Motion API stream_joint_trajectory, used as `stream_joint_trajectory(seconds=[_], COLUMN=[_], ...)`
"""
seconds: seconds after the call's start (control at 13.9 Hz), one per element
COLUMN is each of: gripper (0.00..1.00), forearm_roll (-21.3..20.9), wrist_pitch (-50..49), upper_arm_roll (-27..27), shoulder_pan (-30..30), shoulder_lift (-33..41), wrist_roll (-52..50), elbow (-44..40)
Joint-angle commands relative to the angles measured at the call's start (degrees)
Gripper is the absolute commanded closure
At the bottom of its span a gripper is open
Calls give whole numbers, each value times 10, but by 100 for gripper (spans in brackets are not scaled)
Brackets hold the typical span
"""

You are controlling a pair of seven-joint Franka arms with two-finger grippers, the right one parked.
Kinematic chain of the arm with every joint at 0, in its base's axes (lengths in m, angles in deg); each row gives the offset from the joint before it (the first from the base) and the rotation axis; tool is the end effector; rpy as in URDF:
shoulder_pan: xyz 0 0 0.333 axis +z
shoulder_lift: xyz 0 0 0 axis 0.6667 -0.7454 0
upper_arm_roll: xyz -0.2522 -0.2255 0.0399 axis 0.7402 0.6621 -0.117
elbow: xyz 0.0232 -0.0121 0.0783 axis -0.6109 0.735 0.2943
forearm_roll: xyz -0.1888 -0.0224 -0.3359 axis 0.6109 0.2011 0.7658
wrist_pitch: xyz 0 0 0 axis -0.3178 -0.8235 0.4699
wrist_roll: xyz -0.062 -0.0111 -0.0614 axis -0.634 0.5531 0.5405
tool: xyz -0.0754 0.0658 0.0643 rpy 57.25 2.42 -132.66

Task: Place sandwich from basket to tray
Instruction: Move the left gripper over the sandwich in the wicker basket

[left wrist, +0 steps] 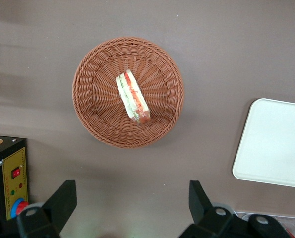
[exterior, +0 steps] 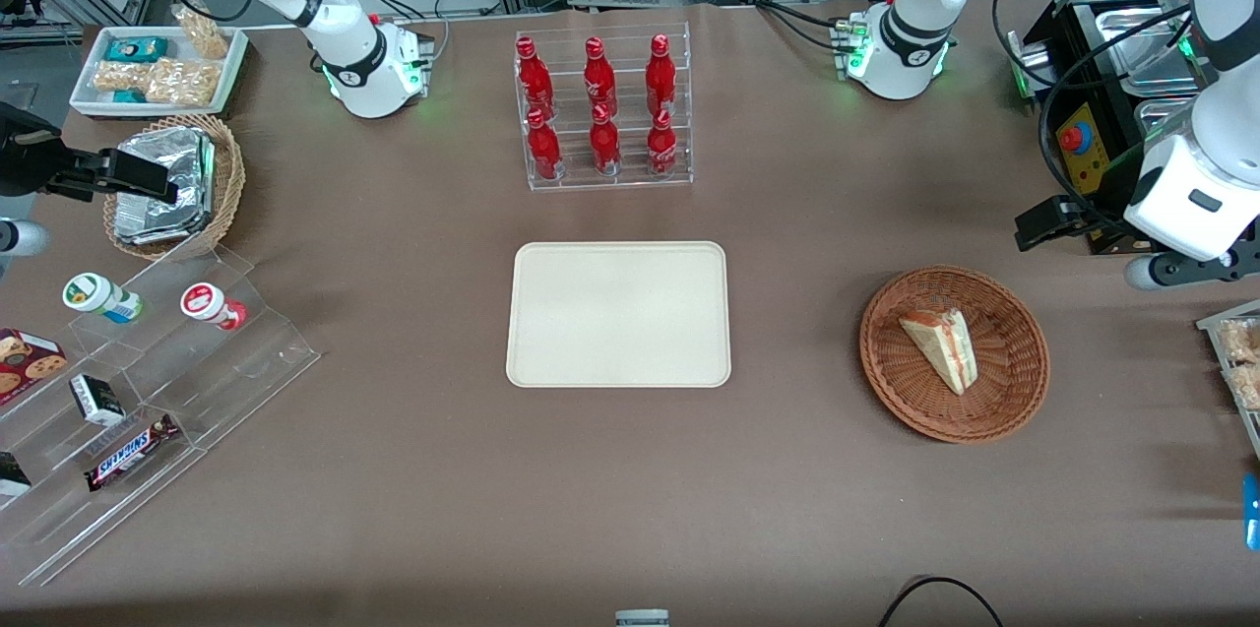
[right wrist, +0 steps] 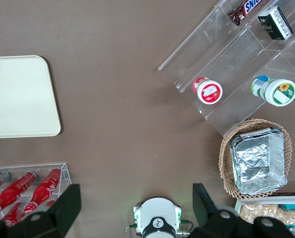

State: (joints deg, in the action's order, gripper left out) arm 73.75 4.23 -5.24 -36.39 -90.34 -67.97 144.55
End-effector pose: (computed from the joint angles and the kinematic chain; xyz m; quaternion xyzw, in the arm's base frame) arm 0.5764 -0.0575 0.6099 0.9965 0.0719 -0.0434 0.0011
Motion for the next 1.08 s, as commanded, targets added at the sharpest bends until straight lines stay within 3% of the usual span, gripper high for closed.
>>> stream_joint_trajectory(seconds=[0.0, 0.43, 0.79, 1.01], gripper=[0, 0, 0, 0], forearm_roll=[-12, -19, -23, -15], wrist_pitch=[-7, -25, 181, 259], upper_arm_roll=[2, -13, -14, -14], shoulder_pan=[-3, 28, 55, 55], shoulder_lift=[2, -14, -50, -83], wrist_roll=[-6, -30, -35, -38], elbow=[-9, 23, 156, 193])
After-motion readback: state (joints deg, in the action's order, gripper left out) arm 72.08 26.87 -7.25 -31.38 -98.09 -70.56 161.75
